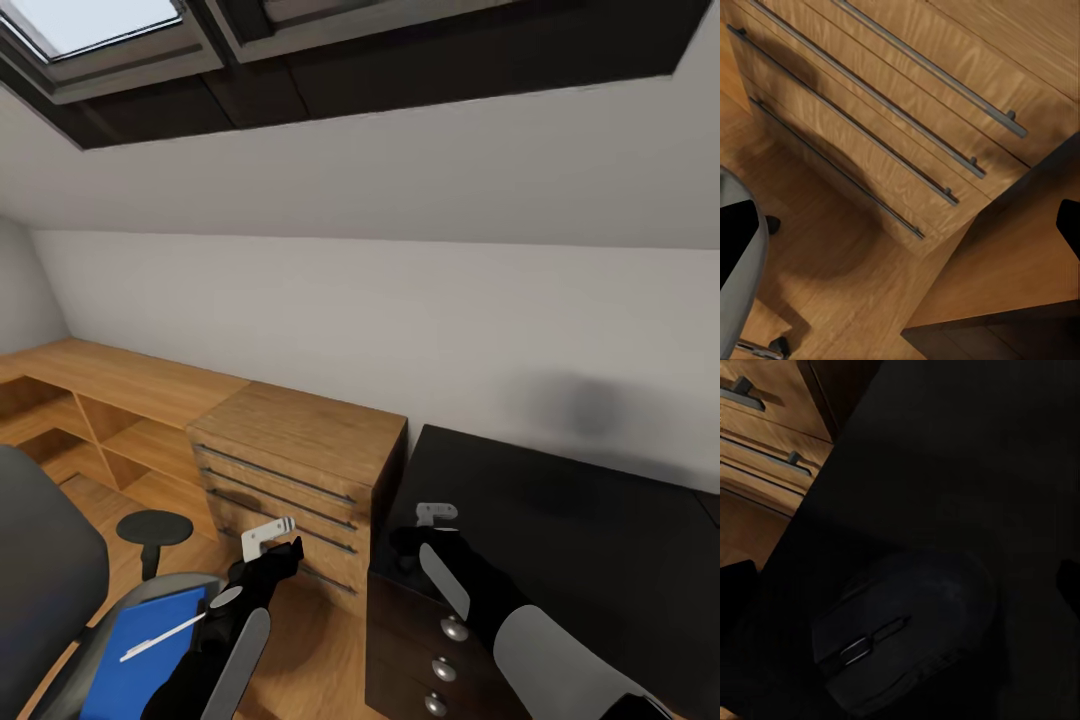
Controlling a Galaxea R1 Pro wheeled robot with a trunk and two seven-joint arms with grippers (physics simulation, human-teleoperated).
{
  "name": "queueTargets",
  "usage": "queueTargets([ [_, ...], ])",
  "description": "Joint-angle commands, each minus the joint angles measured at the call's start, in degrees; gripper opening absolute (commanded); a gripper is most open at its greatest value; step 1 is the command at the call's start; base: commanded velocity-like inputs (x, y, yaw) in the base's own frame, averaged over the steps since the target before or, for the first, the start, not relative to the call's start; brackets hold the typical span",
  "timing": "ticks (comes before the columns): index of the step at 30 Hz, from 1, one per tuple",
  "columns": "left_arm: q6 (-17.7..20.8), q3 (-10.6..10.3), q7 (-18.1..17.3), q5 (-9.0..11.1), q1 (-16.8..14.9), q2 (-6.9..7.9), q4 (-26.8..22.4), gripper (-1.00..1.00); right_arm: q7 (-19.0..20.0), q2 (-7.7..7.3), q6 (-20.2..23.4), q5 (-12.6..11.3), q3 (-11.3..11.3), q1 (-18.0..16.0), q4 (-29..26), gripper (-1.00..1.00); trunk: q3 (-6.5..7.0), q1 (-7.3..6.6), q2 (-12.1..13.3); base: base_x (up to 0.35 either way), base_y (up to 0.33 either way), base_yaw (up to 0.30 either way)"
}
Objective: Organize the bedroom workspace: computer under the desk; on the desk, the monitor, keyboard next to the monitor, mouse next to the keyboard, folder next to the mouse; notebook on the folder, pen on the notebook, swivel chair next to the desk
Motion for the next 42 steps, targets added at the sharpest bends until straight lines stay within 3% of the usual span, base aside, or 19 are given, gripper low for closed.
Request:
queueTargets([
  [1,0.10,-0.09,0.49,0.50,-0.05,0.01,-0.08,1.00,-0.50,-0.04,0.12,-0.60,0.30,-0.06,-0.09,1.00,0.12,-0.22,0.37,0.000,0.000,0.000],
  [12,0.12,-0.12,0.49,0.50,-0.05,0.01,-0.07,1.00,-0.67,-0.25,-0.37,-0.53,-0.10,-0.04,-2.62,1.00,2.09,-2.64,4.78,0.000,0.000,0.000],
  [18,0.09,-0.12,0.49,0.43,-0.05,0.07,-0.07,1.00,-1.09,-0.89,-0.33,-0.83,-0.40,0.79,-11.66,1.00,3.17,-3.96,7.19,0.000,0.000,0.000],
  [21,-0.01,-0.12,0.55,0.42,-0.05,0.09,-0.06,1.00,-1.37,-1.18,-0.21,-0.99,-0.41,2.85,-16.03,1.00,3.71,-4.61,8.39,0.000,0.000,0.000],
  [35,-0.01,-0.12,0.57,0.53,-0.05,0.10,-0.04,1.00,-1.62,-0.98,-0.18,-1.10,-0.34,3.96,-17.82,1.00,6.22,-7.69,14.01,-0.009,0.000,0.000],
  [42,0.03,-0.12,0.49,0.62,-0.05,0.10,-0.06,1.00,-1.54,-1.16,-0.28,-1.09,-0.39,3.97,-17.93,1.00,7.48,-9.23,16.81,-0.240,0.000,0.000],
])
